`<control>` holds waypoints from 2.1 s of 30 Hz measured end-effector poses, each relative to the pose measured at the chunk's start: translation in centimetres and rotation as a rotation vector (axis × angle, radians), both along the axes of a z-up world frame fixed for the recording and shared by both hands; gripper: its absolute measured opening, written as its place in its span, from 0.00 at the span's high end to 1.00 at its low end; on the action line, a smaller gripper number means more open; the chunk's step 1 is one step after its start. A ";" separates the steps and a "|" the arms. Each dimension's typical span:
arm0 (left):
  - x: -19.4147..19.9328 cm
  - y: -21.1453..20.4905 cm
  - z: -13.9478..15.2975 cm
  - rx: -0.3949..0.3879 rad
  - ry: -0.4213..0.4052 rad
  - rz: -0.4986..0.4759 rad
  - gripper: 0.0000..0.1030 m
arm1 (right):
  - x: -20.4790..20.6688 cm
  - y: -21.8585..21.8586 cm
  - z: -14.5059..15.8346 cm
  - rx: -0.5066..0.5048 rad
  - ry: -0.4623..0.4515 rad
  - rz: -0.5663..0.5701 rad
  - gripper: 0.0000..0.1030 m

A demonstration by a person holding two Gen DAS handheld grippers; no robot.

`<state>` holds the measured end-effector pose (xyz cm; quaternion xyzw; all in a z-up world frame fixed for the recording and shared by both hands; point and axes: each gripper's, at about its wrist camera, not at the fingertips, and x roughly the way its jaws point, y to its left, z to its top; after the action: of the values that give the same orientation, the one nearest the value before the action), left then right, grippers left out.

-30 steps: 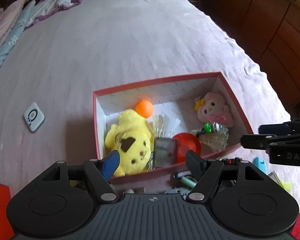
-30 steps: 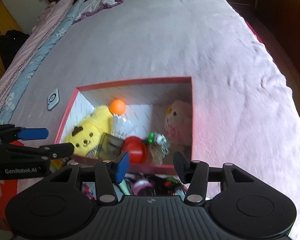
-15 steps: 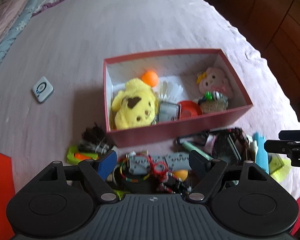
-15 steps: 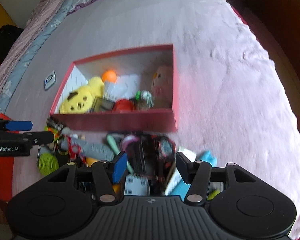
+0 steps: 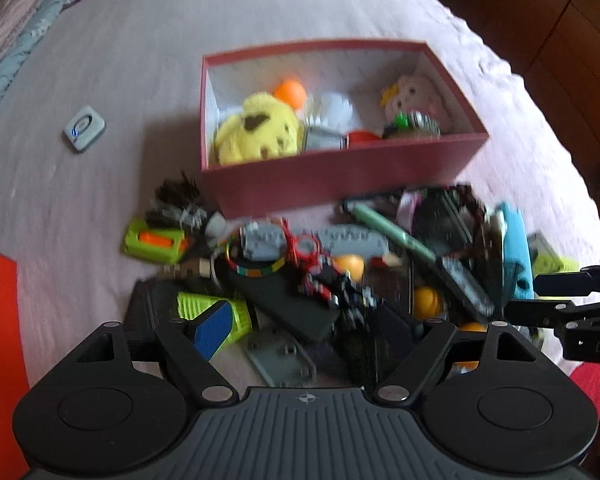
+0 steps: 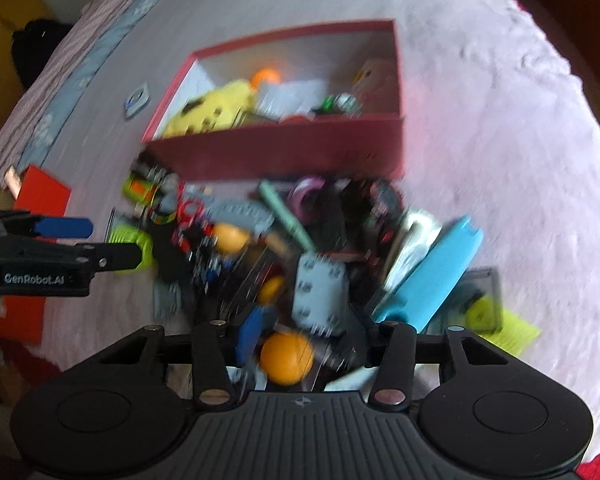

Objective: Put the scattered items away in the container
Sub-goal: 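Return both tools from the box to the toy pile, then close left tool on grey lego plate while right tool grasps light blue curved piece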

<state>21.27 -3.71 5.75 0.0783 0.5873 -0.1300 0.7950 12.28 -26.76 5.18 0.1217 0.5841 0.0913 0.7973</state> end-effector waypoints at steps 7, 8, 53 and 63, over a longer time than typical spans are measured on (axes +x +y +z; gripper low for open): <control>-2.4 1.1 -1.2 0.010 0.037 0.030 0.22 | -1.3 2.8 -1.2 0.066 0.044 0.058 0.55; -2.6 1.3 -1.3 0.013 0.039 0.035 0.22 | -1.2 3.4 -1.4 0.071 0.044 0.064 0.56; -1.4 4.8 -11.1 -0.109 0.089 0.295 0.43 | -2.1 5.3 -4.4 0.092 0.056 -0.005 0.93; -2.4 5.5 -10.4 -0.136 0.089 0.311 0.55 | -2.0 5.2 -3.7 0.086 0.036 -0.009 0.93</control>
<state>18.86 1.77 -4.63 -0.0733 0.6166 -0.0483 0.7824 10.32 -21.51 1.49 0.1602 0.5932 0.1104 0.7812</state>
